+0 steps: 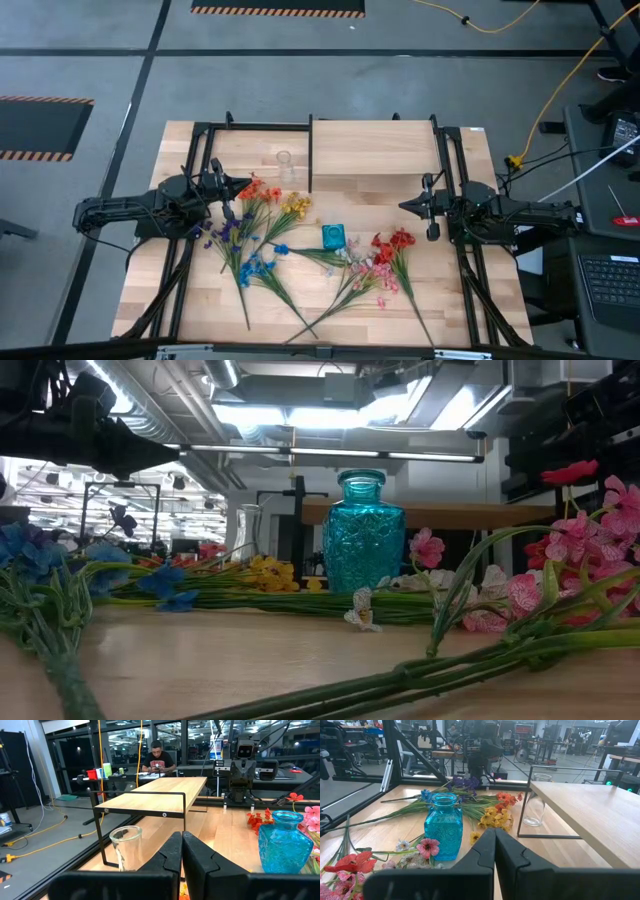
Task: Pick and place flowers into a vace then onto a shelf
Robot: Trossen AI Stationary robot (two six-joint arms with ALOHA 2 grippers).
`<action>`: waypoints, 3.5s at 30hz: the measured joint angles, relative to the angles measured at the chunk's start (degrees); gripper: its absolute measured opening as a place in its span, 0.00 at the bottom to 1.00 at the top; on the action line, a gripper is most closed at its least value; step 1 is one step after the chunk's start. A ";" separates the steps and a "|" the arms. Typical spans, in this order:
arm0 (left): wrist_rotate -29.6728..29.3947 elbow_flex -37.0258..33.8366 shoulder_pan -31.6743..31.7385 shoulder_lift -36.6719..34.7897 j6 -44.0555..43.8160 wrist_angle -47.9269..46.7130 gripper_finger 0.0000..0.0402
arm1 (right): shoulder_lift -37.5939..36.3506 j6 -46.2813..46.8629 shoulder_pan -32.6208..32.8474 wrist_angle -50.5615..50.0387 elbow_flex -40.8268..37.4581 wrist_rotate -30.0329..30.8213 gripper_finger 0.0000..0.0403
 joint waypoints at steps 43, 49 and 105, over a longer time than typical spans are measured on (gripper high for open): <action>-1.11 0.01 -0.01 0.01 3.58 0.04 0.02 | 0.00 0.40 0.01 -0.01 0.01 0.04 0.02; -1.09 0.01 0.00 0.00 2.83 0.07 0.01 | -0.02 0.93 0.00 0.00 0.00 0.09 0.02; -12.40 44.15 -16.35 46.50 -27.23 -51.61 0.00 | 0.00 3.04 0.01 0.07 0.01 0.09 0.02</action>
